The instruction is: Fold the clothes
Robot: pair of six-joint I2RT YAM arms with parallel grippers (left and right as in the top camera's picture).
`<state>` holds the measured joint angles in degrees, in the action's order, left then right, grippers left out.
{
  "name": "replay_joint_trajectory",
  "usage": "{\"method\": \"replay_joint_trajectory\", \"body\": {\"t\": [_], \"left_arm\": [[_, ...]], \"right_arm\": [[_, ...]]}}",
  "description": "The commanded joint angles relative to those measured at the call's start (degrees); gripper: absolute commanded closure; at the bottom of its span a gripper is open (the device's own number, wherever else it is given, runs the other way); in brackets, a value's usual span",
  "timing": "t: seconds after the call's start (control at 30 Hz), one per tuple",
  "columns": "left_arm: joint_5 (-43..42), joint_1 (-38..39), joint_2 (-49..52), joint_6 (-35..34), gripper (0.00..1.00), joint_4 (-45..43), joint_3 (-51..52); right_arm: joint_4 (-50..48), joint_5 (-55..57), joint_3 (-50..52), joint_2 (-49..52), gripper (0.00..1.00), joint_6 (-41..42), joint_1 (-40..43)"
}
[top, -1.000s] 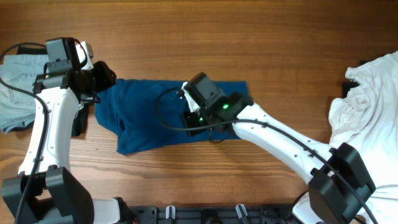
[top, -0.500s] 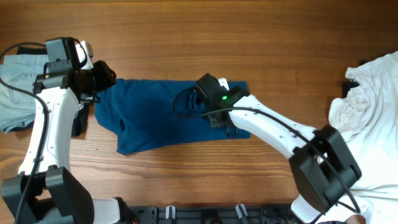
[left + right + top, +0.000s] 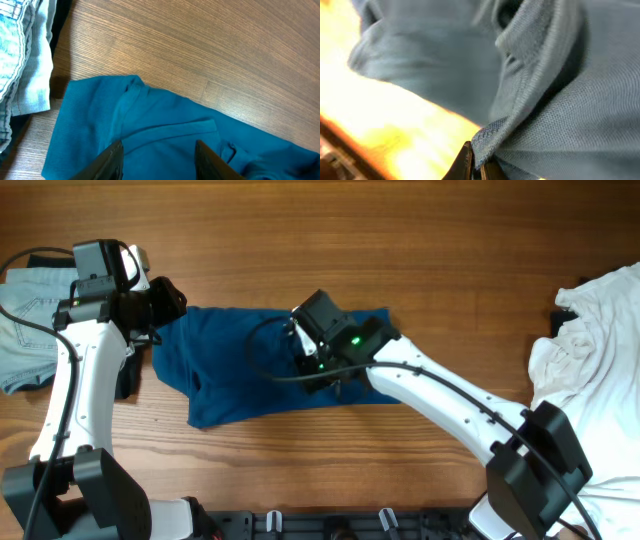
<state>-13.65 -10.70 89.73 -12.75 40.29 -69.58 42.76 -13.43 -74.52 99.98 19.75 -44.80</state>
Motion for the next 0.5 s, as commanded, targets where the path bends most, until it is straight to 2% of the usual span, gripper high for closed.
{"method": "replay_joint_trajectory", "body": {"t": [0.0, 0.03, 0.07, 0.23, 0.3, 0.33, 0.4, 0.47], "left_arm": [[-0.9, 0.11, -0.72, 0.52, 0.54, -0.26, 0.04], [-0.9, 0.11, -0.72, 0.52, 0.54, -0.26, 0.04], [-0.9, 0.11, -0.72, 0.52, 0.54, -0.24, 0.04], [-0.9, 0.09, -0.72, 0.52, 0.53, -0.2, 0.04], [-0.9, 0.11, -0.72, 0.52, 0.49, -0.2, 0.04], [-0.9, 0.11, -0.72, 0.52, 0.48, -0.22, 0.04], [-0.9, 0.11, -0.72, 0.52, 0.48, -0.24, 0.04], [-0.9, 0.11, -0.72, 0.52, 0.47, -0.24, 0.04]], "right_arm": [[-0.26, -6.36, -0.72, -0.76, 0.82, 1.4, -2.27], [-0.15, -6.32, -0.7, -0.76, 0.63, 1.25, -2.64], [-0.2, -6.19, -0.7, -0.76, 0.6, 1.27, -2.71], [-0.22, 3.85, -0.87, -1.55, 0.6, 1.49, -0.24], [-0.83, 5.4, -1.03, -2.34, 0.63, 2.05, 2.25], [-1.42, 5.38, -1.03, -2.78, 0.66, 3.15, 3.76], [-3.06, 5.14, -1.03, -2.99, 0.67, 4.92, 7.26], [-5.14, 2.93, -1.01, -2.6, 0.58, 4.59, 10.32]]}}
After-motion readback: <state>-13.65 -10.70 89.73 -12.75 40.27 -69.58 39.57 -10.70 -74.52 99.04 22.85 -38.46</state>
